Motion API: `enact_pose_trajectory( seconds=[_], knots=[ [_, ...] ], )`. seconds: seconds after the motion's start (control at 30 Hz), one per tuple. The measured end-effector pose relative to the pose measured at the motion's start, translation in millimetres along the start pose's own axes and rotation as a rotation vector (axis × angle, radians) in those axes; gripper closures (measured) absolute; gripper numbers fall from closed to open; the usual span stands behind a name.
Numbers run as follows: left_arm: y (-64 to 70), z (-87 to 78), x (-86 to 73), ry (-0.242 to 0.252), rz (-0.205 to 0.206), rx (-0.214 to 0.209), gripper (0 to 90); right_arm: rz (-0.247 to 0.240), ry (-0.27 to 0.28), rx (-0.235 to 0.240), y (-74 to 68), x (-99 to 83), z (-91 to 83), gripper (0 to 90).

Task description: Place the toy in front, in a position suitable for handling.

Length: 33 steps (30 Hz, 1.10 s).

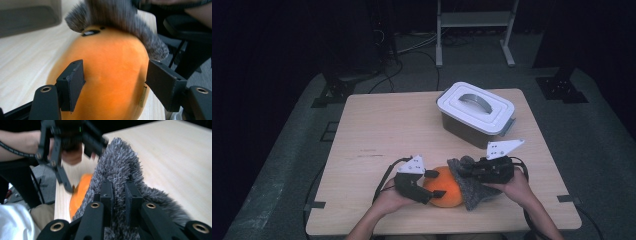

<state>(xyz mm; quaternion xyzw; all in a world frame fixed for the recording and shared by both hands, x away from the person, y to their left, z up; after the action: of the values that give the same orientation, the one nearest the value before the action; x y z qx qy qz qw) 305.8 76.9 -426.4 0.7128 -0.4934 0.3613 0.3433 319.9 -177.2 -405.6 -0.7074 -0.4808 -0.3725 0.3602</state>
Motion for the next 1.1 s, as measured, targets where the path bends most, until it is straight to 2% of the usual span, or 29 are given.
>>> enact_pose_trajectory(
  seconds=[0.07,0.1,0.2,0.33,0.4,0.47,0.57,0.67,0.7,0.87,0.9,0.93,1.03,1.1],
  knots=[
    [-3.0,-0.8,0.0,0.0,-0.009,0.051,26.9,0.005,-0.024,0.003,0.4,-5.0,3.5,78.1],
    [-5.0,-0.2,-1.1,-0.011,-0.011,0.061,25.2,0.005,-0.028,0.005,0.4,-5.9,2.8,78.1],
    [-6.9,6.0,-5.4,-0.029,-0.039,0.038,24.5,0.008,-0.041,0.008,1.2,-9.0,-0.4,78.0],
    [-1.8,8.6,-4.8,-0.053,-0.011,0.011,25.2,0.027,-0.056,0.017,4.1,-14.3,-6.7,78.0],
    [0.1,8.6,-5.5,-0.057,0.004,-0.003,25.2,0.032,-0.069,0.004,4.9,-18.1,-12.4,77.8],
    [0.6,7.2,-5.2,-0.039,-0.002,-0.036,25.1,0.041,-0.077,-0.001,5.0,-24.5,-16.6,77.8],
    [-0.1,6.0,-1.9,-0.016,-0.004,-0.018,22.4,0.061,-0.063,0.014,3.0,-34.7,-18.6,77.8],
    [-1.6,10.8,-2.5,-0.036,-0.004,0.023,12.9,0.062,-0.065,0.044,-0.5,-38.2,-17.2,77.8],
    [-2.1,13.1,-3.4,-0.05,-0.009,0.023,9.0,0.052,-0.063,0.052,-1.8,-38.0,-16.5,77.7],
    [-1.2,22.4,-5.3,-0.074,0.0,0.012,5.8,0.024,-0.068,0.087,-8.2,-36.3,-10.3,77.6],
    [-1.4,22.6,-6.1,-0.075,-0.002,0.011,6.5,0.021,-0.069,0.087,-8.6,-36.0,-9.7,77.6],
    [-1.0,21.8,-7.1,-0.079,0.005,0.015,12.4,0.019,-0.066,0.086,-8.4,-36.0,-9.3,77.6],
    [5.4,17.6,-5.9,-0.087,0.091,0.065,33.3,0.022,-0.059,0.084,-7.6,-36.0,-9.5,77.7],
    [7.6,15.1,-3.5,-0.09,0.105,0.084,39.0,0.024,-0.05,0.082,-7.1,-35.3,-11.2,77.7]
  ],
)
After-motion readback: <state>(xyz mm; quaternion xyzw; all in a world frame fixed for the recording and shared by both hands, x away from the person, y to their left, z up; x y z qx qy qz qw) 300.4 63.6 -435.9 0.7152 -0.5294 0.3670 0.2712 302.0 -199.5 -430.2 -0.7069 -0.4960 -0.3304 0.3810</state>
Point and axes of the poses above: each handheld gripper's, and its own axes: z roughly forward along the jaws, x roughly out of its top, y roughly to its right, the point moved 2 cm from there along z, roughly forward along the jaws, and after that the axes turned 1 degree about x, right-handed, at the moved point
